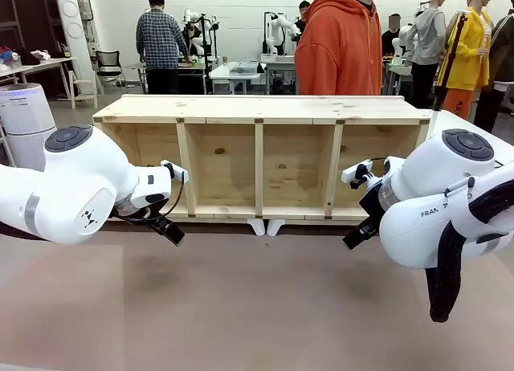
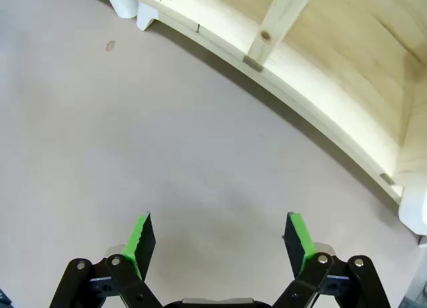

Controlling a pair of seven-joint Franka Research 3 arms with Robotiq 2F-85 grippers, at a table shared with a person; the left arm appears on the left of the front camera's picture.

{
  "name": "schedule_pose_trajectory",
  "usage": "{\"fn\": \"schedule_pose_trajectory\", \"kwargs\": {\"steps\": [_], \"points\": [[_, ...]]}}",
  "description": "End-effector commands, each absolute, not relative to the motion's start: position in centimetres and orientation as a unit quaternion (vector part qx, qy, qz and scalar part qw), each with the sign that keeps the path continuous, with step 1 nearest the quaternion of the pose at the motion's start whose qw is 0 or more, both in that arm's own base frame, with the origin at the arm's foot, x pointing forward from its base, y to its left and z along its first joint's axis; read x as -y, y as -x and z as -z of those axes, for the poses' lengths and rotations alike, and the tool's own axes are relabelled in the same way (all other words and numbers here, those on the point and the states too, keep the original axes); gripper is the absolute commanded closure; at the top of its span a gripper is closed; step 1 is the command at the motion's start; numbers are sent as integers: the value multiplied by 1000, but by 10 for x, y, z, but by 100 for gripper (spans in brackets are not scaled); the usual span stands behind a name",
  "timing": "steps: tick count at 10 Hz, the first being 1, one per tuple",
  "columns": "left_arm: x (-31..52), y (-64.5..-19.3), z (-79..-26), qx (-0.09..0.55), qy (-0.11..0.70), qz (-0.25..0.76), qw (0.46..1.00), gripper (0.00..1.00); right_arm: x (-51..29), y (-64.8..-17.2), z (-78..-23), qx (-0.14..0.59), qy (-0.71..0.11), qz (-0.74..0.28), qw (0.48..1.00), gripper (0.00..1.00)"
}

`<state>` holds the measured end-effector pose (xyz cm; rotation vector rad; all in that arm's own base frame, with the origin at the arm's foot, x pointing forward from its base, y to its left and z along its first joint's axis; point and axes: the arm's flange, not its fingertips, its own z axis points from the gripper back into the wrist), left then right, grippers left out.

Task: Perform cable management.
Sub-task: When the cord part of the Power Cable appears at the lower middle area of the table and stops, grasp the cord part of the Power Cable.

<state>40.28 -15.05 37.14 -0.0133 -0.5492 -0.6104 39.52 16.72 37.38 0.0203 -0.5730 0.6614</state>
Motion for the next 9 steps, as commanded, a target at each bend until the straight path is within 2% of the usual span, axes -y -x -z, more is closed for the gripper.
{"fn": "schedule_pose_trajectory", "kwargs": {"steps": [1, 9], "points": [[151, -403, -371, 267, 7, 297, 917, 0, -167, -395, -374, 277, -10, -320, 906, 0], [151, -403, -371, 267, 7, 297, 917, 0, -167, -395, -374, 277, -10, -320, 906, 0]]}}
